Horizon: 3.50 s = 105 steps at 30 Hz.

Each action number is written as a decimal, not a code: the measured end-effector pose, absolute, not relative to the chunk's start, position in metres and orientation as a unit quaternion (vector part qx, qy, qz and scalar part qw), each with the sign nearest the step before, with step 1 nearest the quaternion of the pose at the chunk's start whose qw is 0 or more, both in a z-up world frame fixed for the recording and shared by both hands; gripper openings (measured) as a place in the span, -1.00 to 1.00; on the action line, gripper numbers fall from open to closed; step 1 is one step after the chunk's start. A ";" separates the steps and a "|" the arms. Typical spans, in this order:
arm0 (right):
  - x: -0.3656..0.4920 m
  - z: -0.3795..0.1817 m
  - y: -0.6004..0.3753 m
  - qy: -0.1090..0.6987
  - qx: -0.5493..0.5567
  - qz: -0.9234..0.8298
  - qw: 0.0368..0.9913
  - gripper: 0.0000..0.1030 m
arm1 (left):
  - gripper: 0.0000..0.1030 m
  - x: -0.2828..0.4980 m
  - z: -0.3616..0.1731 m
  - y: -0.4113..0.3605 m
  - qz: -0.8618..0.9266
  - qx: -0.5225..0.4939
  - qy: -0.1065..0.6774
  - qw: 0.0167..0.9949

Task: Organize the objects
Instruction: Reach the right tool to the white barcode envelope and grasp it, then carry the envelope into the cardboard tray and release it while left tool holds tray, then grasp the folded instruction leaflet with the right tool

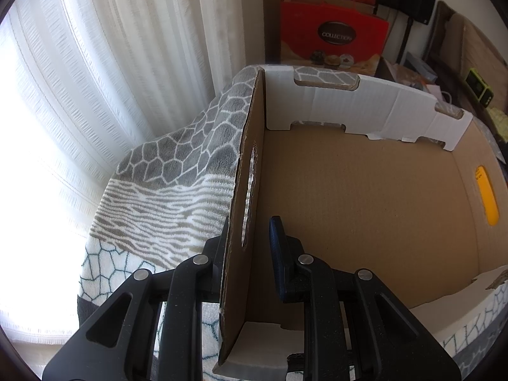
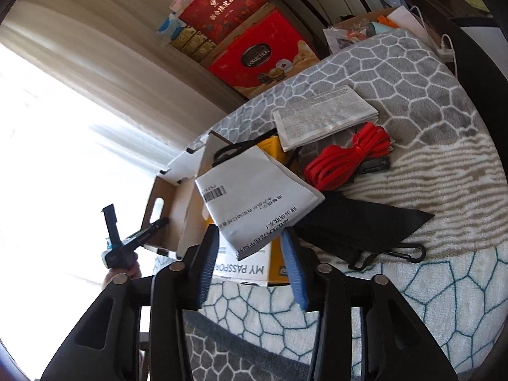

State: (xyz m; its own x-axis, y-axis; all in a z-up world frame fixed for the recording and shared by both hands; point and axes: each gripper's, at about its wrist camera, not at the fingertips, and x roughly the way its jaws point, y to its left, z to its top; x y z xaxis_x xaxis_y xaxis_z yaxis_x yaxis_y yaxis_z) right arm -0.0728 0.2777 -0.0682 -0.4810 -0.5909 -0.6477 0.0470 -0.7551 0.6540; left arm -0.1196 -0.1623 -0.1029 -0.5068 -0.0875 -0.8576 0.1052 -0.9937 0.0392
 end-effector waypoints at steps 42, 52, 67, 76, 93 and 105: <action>-0.076 -0.031 0.269 -0.348 0.418 -0.799 0.255 -0.94 | -0.79 -0.121 -0.099 -0.164 -0.866 0.497 -0.003 0.056; -0.080 -0.001 0.238 -0.327 0.408 -0.800 0.295 -0.95 | -0.79 -0.120 -0.099 -0.164 -0.866 0.497 -0.004 0.055; -0.133 -0.036 0.155 -0.245 0.481 -0.783 0.309 -0.95 | -0.79 -0.120 -0.099 -0.164 -0.866 0.497 -0.004 0.055; -0.166 -0.052 0.120 -0.156 0.502 -0.812 0.252 -0.88 | -0.79 -0.120 -0.099 -0.164 -0.866 0.497 -0.004 0.055; -0.161 -0.007 0.161 -0.108 0.470 -0.853 0.198 -0.44 | -0.79 -0.120 -0.099 -0.164 -0.866 0.497 -0.004 0.054; -0.164 -0.009 0.252 -0.118 0.480 -0.864 0.096 -0.35 | -0.79 -0.121 -0.099 -0.164 -0.866 0.496 -0.003 0.054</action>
